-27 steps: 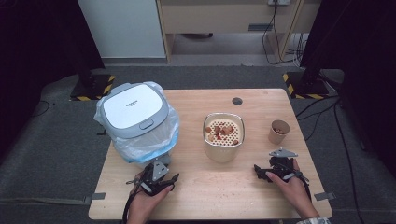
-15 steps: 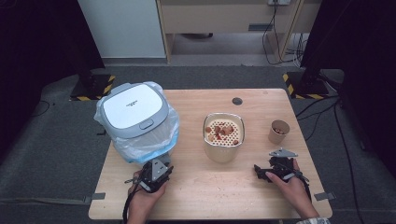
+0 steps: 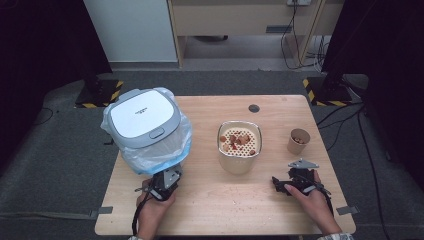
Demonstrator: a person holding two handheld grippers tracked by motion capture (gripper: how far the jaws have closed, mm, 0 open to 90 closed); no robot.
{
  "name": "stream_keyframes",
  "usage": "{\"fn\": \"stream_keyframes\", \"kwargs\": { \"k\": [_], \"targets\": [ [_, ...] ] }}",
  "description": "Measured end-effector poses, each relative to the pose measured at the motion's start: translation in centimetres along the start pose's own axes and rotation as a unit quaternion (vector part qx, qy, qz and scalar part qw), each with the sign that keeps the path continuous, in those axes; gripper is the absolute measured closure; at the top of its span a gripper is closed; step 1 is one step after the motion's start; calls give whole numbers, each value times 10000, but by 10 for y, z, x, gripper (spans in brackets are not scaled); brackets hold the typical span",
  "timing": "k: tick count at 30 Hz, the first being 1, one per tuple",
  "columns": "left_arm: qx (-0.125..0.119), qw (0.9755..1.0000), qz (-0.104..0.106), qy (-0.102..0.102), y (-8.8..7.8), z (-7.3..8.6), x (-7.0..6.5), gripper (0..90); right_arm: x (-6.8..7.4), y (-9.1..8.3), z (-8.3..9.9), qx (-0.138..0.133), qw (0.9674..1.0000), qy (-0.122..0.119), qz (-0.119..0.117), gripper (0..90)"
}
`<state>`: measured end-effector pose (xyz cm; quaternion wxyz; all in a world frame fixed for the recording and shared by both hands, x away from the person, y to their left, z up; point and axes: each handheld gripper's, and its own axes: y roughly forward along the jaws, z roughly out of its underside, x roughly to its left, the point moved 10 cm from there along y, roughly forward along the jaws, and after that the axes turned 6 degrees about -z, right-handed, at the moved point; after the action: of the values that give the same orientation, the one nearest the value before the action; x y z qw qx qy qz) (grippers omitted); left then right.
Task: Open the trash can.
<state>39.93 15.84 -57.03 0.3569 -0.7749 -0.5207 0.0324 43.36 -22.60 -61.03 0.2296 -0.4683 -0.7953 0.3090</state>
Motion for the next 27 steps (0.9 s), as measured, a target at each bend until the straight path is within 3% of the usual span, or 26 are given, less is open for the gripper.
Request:
{"fn": "stream_keyframes", "kwargs": {
  "k": [3, 6, 7, 8, 12, 14, 15, 17, 20, 27],
  "targets": [
    [-161, 9998, -97, 105, -5, -6, 2, 835, 1, 0, 0, 6, 10000, 3, -16, 6],
    [-169, 9996, -151, -154, -5, -4, 6, 837, 1, 0, 0, 6, 10000, 2, -17, 6],
    [-163, 9996, -197, 146, -4, -4, 13, 839, 1, 0, 0, 6, 10000, 2, -17, 6],
    [-108, 9996, -172, -175, -4, -1, 10, 839, 1, 0, 0, 6, 10000, 3, -16, 6],
    [110, 9997, -209, -65, 0, 7, 15, 844, 1, 0, 0, 5, 10000, 2, -17, 6],
    [110, 9995, -178, -224, 1, 8, 16, 844, 1, 0, 0, 5, 10000, 2, -17, 6],
    [93, 9990, -154, -409, 2, 10, 16, 849, 1, 0, 0, 5, 10000, 0, -20, 6],
    [87, 9989, -166, -440, 2, 10, 15, 864, 1, 0, 0, 5, 10000, -2, -19, 6],
    [116, 9992, -238, -315, 3, 10, 12, 876, 0, 0, 1, 3, 10000, -14, -24, 6],
    [173, 9987, -231, -419, 4, 13, 12, 878, 1, 0, 1, 4, 10000, 4, -24, 6]
  ]
}}
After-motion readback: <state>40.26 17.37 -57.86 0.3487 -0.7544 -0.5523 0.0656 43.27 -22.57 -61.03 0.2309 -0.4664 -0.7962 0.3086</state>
